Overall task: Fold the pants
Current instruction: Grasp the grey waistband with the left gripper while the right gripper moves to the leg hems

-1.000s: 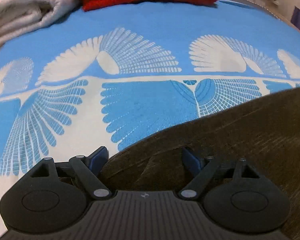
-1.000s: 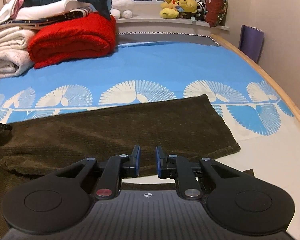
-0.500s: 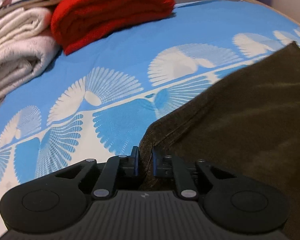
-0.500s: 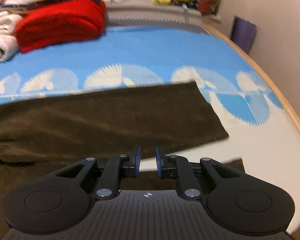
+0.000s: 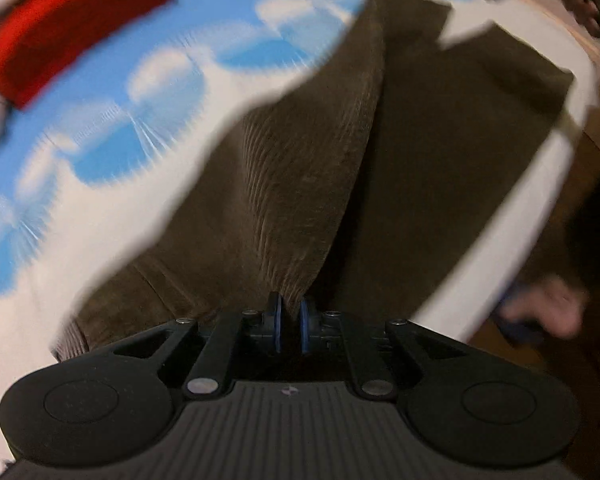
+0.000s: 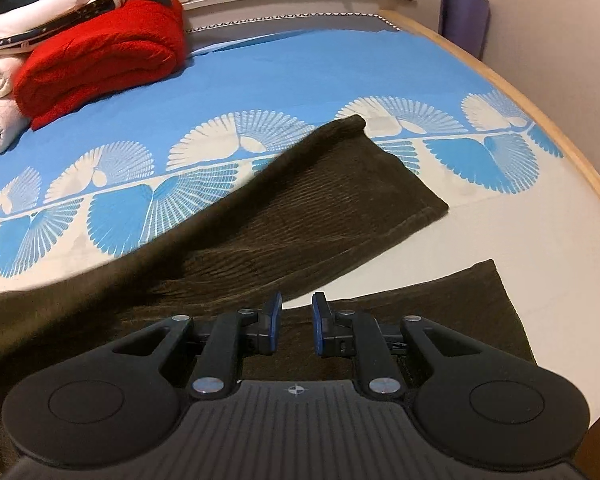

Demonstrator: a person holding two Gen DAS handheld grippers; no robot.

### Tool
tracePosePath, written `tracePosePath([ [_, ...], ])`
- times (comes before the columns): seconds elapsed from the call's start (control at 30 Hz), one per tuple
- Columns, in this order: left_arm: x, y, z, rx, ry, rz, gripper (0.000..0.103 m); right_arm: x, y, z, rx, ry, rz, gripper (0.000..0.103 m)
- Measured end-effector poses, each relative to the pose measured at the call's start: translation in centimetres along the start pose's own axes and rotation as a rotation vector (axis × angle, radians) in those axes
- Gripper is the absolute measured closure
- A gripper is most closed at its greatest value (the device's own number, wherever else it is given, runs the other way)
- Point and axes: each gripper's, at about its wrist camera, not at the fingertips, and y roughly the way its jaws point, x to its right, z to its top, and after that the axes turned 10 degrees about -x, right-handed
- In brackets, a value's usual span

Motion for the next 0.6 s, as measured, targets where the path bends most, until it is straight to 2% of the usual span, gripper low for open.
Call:
tracePosePath([
  [0.03,-0.8,-0.1,-0.4,0.002,-0.045,-0.001,0.091,0.0,0.0,0.0,-0.006,0.011,0.005,0.086],
  [0.07,-2.0,-0.6,-0.7,0.023,-0.112,0.001,0.080,0.1,0.1,0.1,-0.011,0.025,0.013,0.086],
  [0.1,-3.6,-1.4,-1.1,0.059,-0.196,-0.012,0.064,0.2,0.1,0.2,-0.013,0.041,0.024,0.086],
  [0.17,-7.5,-3.1,-2.4,0.132,-0.411,-0.064,0.052,0.5,0.1,0.4,-0.009,0.070,0.053,0.086],
  [0.23,-10.8,-3.5,-4.0,0.147,-0.609,-0.098,0.052,0.6,0.1,0.6,0.004,0.086,0.065,0.086],
  [0.27,-12.4,-3.1,-4.9,0.124,-0.713,-0.116,0.052,0.6,0.2,0.8,0.012,0.093,0.068,0.086],
  [0.33,-14.4,-1.5,-6.1,0.036,-0.845,-0.135,0.052,0.6,0.5,1.2,0.026,0.116,0.083,0.086],
  [0.43,-15.7,0.5,-6.9,-0.077,-0.927,-0.098,0.051,0.8,1.2,1.9,0.043,0.170,0.124,0.086],
  [0.6,-16.9,1.8,-6.3,-0.119,-0.916,-0.089,0.035,0.4,3.3,3.2,0.040,0.194,0.174,0.086],
])
